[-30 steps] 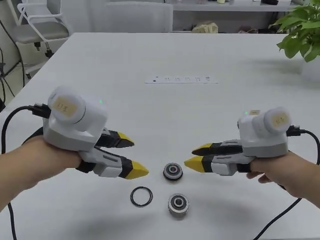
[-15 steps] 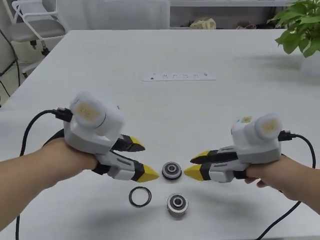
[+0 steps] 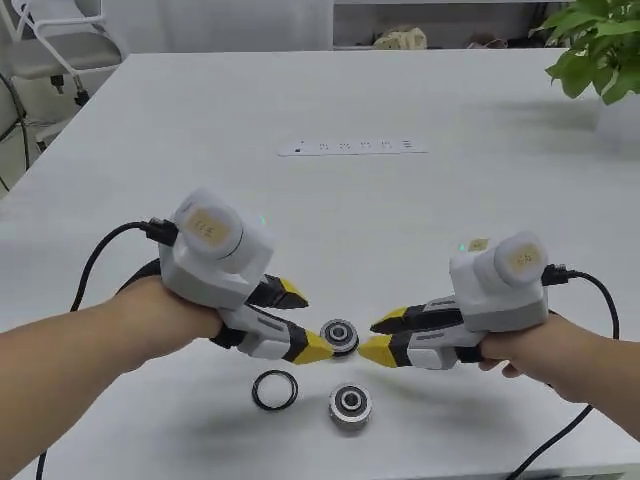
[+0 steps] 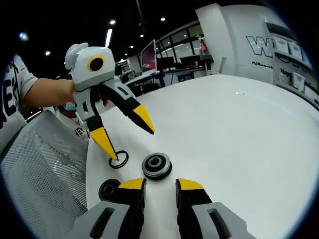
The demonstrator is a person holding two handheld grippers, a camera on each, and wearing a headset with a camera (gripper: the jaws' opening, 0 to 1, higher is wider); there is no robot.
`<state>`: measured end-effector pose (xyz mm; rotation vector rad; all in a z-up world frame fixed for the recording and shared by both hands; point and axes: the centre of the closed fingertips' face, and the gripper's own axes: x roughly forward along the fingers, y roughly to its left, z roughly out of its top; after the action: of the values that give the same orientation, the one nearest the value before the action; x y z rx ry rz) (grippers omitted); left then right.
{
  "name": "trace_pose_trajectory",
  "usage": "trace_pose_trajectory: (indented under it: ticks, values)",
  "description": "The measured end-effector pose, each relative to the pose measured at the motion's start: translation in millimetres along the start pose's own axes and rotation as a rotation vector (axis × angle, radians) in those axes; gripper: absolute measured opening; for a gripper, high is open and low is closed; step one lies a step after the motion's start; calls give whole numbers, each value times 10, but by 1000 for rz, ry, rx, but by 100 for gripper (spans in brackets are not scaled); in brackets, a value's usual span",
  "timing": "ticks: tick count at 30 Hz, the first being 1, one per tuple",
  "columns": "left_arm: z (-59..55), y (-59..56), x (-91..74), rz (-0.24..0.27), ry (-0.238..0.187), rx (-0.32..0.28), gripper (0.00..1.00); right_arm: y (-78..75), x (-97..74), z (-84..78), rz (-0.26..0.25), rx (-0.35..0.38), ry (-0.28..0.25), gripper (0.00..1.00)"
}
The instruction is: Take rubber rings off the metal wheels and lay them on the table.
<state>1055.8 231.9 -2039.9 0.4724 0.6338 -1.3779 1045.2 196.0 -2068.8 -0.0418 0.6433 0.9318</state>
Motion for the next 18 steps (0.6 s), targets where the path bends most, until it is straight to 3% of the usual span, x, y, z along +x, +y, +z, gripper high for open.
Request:
trace_pose_trajectory:
  ticks: [18]
  values:
    - [-37,-2,273,-28,35,-5,19,-32,8,-54,-3,15,5,21]
